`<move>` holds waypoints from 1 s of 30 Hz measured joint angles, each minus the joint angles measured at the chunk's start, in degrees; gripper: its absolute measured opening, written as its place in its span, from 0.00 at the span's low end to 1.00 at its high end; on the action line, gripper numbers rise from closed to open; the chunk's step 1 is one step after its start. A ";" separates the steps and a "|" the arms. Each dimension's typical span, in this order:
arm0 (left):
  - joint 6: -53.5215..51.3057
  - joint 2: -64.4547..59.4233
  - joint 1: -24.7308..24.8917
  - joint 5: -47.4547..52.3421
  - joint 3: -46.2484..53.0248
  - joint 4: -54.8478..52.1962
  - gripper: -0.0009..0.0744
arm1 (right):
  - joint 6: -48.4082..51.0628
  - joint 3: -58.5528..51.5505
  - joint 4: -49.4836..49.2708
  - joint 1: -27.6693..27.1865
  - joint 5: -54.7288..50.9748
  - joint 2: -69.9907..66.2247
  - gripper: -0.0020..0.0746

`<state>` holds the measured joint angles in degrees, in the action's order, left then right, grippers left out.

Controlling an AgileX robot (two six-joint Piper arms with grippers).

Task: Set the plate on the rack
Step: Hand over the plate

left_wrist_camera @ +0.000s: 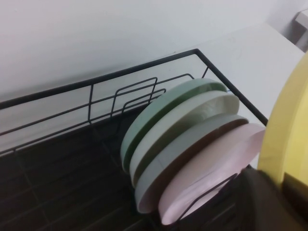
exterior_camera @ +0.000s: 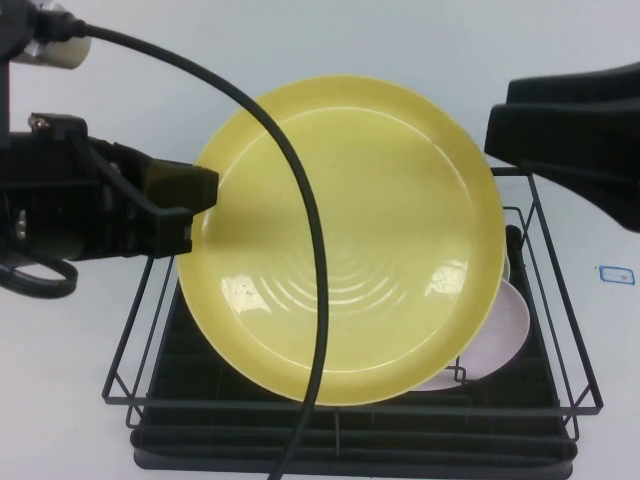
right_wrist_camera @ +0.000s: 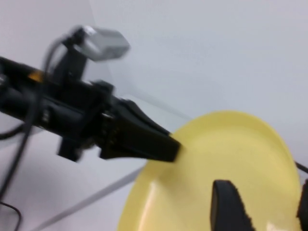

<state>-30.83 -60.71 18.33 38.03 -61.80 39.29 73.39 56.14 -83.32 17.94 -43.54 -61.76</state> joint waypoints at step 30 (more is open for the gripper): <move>-3.62 0.20 0.13 2.28 0.00 8.07 0.32 | 1.77 0.22 4.56 -0.10 -4.92 -9.06 0.14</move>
<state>-34.45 -60.50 18.46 40.31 -61.80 47.36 75.16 56.36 -78.76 17.84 -48.46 -70.82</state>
